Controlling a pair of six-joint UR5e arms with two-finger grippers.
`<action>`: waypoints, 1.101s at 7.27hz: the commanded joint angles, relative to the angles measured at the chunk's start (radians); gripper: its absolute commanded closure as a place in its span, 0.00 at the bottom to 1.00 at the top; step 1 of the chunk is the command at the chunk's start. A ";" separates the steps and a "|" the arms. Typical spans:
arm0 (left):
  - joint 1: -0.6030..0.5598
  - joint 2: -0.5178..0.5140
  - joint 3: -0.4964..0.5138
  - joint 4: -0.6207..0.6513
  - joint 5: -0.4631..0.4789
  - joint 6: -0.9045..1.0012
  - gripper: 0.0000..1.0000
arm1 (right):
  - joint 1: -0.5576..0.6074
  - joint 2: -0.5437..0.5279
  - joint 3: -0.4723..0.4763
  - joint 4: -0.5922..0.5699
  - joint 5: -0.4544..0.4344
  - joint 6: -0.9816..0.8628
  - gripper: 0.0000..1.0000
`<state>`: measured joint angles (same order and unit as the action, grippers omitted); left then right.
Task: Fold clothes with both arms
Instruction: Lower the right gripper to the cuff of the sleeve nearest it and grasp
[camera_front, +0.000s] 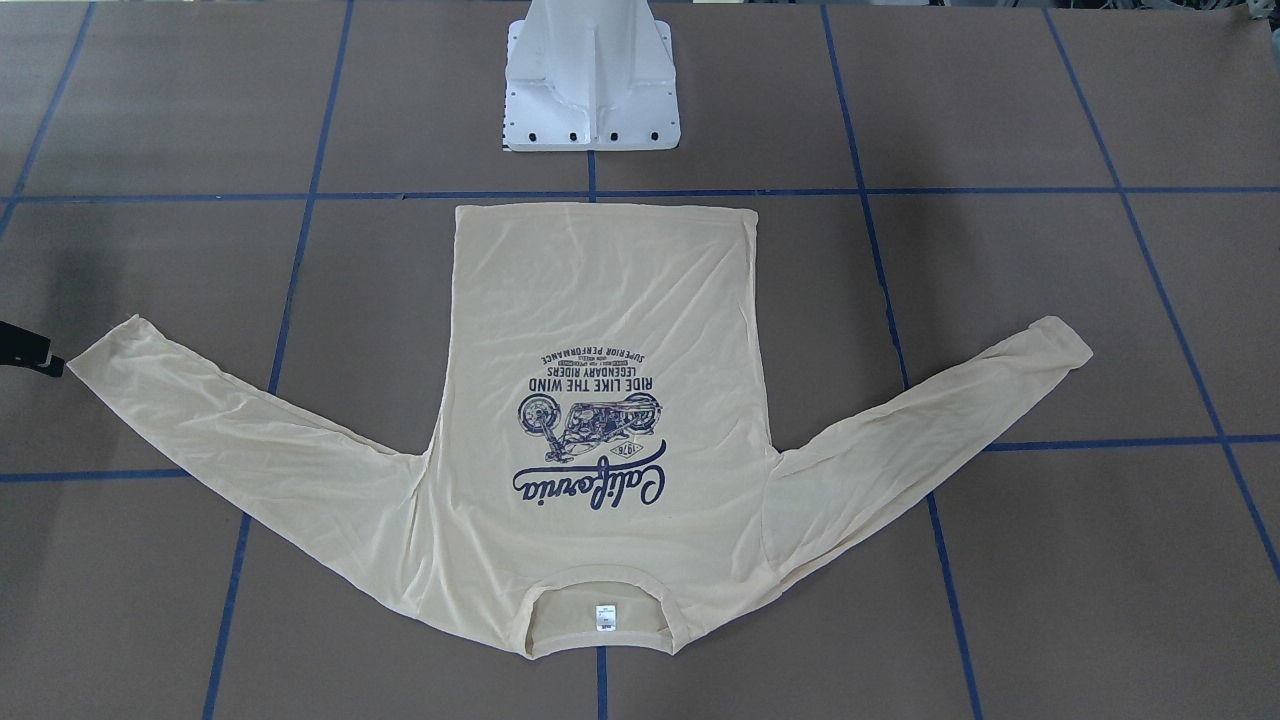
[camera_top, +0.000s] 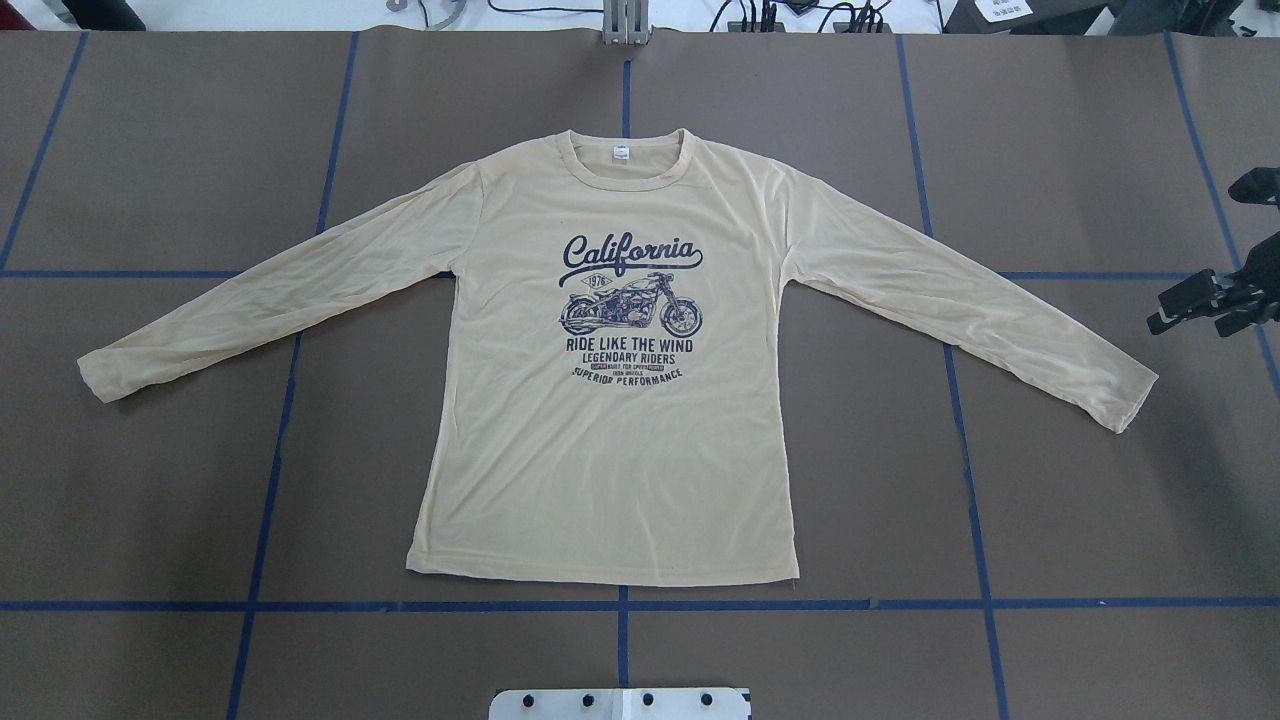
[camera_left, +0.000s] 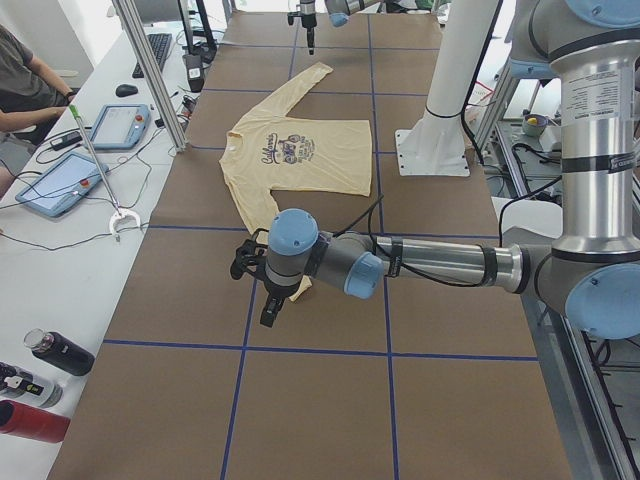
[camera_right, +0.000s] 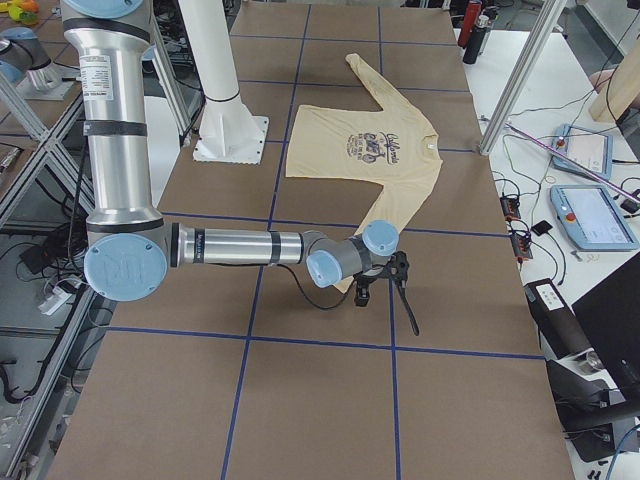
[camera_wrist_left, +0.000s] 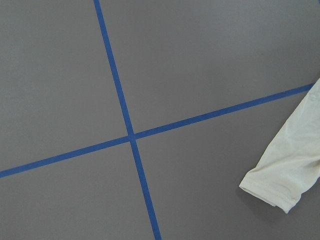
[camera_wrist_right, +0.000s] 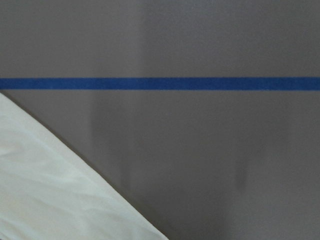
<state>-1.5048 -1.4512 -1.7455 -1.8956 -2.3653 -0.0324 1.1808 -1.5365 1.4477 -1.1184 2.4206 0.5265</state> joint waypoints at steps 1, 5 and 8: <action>0.000 0.000 -0.006 0.001 0.001 0.000 0.00 | -0.032 -0.001 -0.021 0.032 -0.001 0.093 0.05; 0.000 0.002 -0.014 0.001 0.001 0.000 0.00 | -0.085 -0.007 -0.023 0.032 -0.050 0.093 0.10; 0.000 0.002 -0.017 0.001 0.001 0.000 0.00 | -0.090 -0.005 -0.023 0.032 -0.054 0.095 0.56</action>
<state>-1.5048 -1.4497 -1.7609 -1.8945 -2.3639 -0.0322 1.0924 -1.5423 1.4246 -1.0861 2.3681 0.6206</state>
